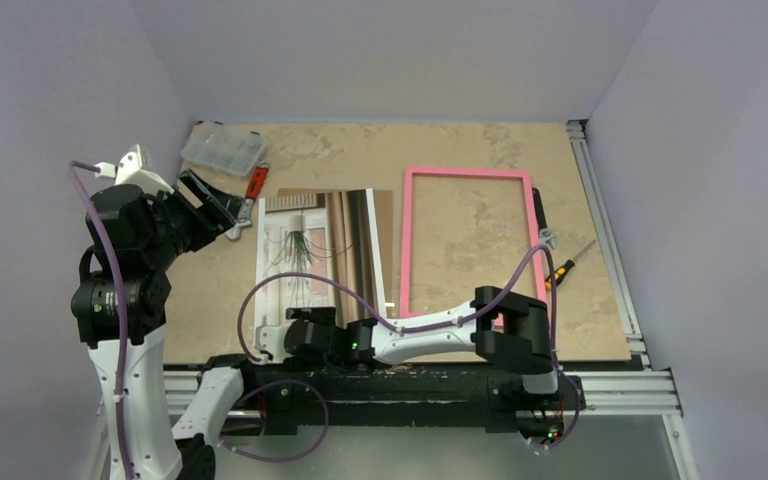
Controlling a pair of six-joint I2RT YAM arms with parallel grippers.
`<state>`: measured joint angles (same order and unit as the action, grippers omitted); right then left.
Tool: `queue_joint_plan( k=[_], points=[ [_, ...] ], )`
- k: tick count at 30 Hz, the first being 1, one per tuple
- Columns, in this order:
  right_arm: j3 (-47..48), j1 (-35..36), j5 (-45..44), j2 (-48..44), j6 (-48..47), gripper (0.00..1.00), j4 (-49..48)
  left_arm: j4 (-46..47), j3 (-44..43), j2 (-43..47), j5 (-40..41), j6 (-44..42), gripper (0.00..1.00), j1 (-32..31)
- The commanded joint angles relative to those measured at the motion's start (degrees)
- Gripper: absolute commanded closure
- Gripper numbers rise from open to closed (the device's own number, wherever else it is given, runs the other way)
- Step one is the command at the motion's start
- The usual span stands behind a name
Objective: Take the photo out of the frame
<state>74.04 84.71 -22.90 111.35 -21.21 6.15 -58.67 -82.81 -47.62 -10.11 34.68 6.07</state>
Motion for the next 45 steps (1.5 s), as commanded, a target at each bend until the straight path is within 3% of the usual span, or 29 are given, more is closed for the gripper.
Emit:
queue_joint_plan(
  k=[1,6,14,17,22,29,39,45],
  points=[
    [0.14,0.10,-1.39,-7.08,10.25,0.26,0.95,3.89,0.51,-2.47,-9.90,-2.72,0.31,-1.30],
    [-2.92,-0.70,-8.62,-16.19,20.03,0.20,5.83,5.98,4.20,-2.05,-13.14,-3.15,0.29,-3.54],
    [-12.35,-5.79,-20.57,-42.46,44.99,0.16,19.39,9.47,6.95,-0.15,-15.62,-2.85,0.28,-10.03],
    [-13.58,-6.35,-27.79,-53.49,50.76,0.09,25.80,9.95,6.62,1.22,-17.28,-2.93,0.27,-10.77],
    [-10.34,-6.44,-35.13,-66.70,54.92,0.09,34.78,9.82,6.83,6.24,-19.56,-4.59,0.27,-10.90],
    [-4.05,-6.48,-41.39,-72.96,61.09,0.06,46.32,11.88,6.59,11.44,-17.88,-5.91,0.25,-10.89],
    [-2.70,-6.43,-41.49,-75.01,59.75,0.03,45.86,13.12,4.98,9.96,-18.04,-3.36,0.25,-10.85],
    [-7.17,-6.43,-43.96,-77.02,53.96,0.02,36.04,13.92,6.12,9.14,-18.68,-2.19,0.25,-10.90]
  ],
)
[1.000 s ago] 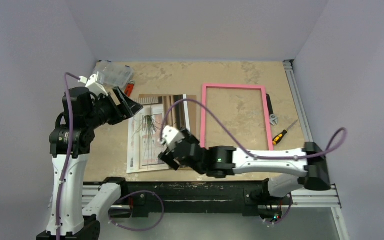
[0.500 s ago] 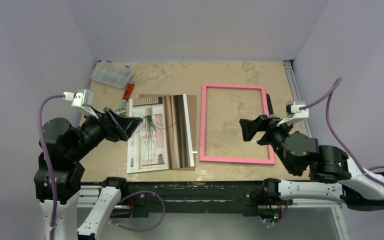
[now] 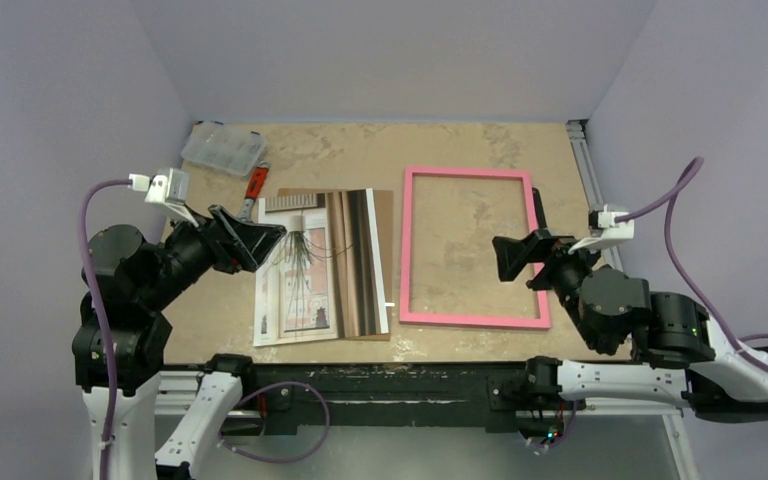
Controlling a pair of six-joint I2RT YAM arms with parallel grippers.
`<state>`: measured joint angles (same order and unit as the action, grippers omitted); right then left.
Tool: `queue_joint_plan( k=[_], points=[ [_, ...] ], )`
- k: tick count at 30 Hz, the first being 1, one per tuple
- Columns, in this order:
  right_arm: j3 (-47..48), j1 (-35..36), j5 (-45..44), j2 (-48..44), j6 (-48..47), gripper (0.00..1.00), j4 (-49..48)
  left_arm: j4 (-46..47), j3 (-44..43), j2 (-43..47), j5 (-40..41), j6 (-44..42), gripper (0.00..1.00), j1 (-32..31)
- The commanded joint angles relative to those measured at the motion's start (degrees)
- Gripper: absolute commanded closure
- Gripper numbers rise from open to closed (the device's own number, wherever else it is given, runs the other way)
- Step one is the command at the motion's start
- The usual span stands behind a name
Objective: Take the photo out of the frame
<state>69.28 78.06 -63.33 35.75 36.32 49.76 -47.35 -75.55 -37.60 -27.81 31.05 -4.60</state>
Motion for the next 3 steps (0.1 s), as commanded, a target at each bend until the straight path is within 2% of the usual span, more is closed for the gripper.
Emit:
queue_joint_plan(
  k=[1,3],
  points=[
    [-3.22,0.17,-3.78,-1.57,-6.51,0.02,-10.69,2.74,-1.03,-0.82,-1.20,1.60,0.25,-0.23],
    [-2.48,0.16,-3.69,-1.30,-6.67,0.03,-10.70,3.00,-0.90,-0.42,-1.41,1.70,0.25,-0.23]
  ],
)
